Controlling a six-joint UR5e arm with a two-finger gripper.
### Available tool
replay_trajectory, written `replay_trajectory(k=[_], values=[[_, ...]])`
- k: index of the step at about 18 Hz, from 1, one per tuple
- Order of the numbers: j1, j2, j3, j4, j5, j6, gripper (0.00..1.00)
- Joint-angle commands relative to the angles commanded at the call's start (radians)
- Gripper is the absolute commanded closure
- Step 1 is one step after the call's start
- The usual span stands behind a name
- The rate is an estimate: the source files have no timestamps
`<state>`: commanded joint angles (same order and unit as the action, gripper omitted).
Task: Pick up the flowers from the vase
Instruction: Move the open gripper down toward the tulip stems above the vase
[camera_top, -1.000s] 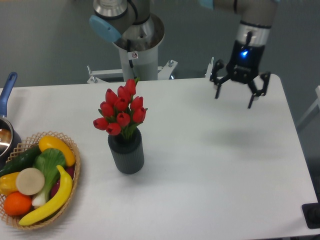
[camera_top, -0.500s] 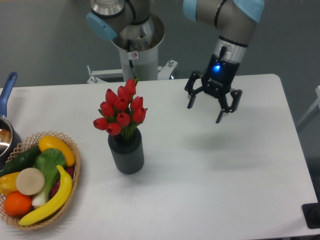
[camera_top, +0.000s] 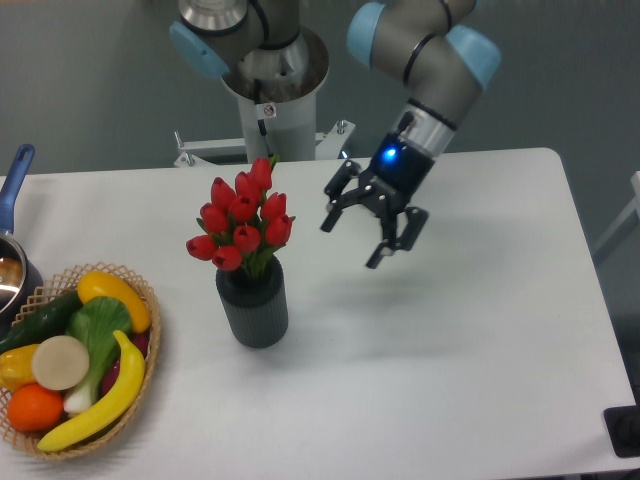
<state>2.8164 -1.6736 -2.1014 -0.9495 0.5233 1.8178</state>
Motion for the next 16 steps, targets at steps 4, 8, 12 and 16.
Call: replay_trajectory(k=[4,8,12,16], values=[[-0.020,0.009,-0.014,-0.005,-0.028,-0.035,0.00],[-0.051,0.015,-0.041,-0.008,-0.074,-0.070,0.00],[-0.069,0.031,-0.066,-0.006,-0.088,-0.091,0.00],[-0.074,0.052,-0.089,-0.009,-0.091,-0.092,0.00]])
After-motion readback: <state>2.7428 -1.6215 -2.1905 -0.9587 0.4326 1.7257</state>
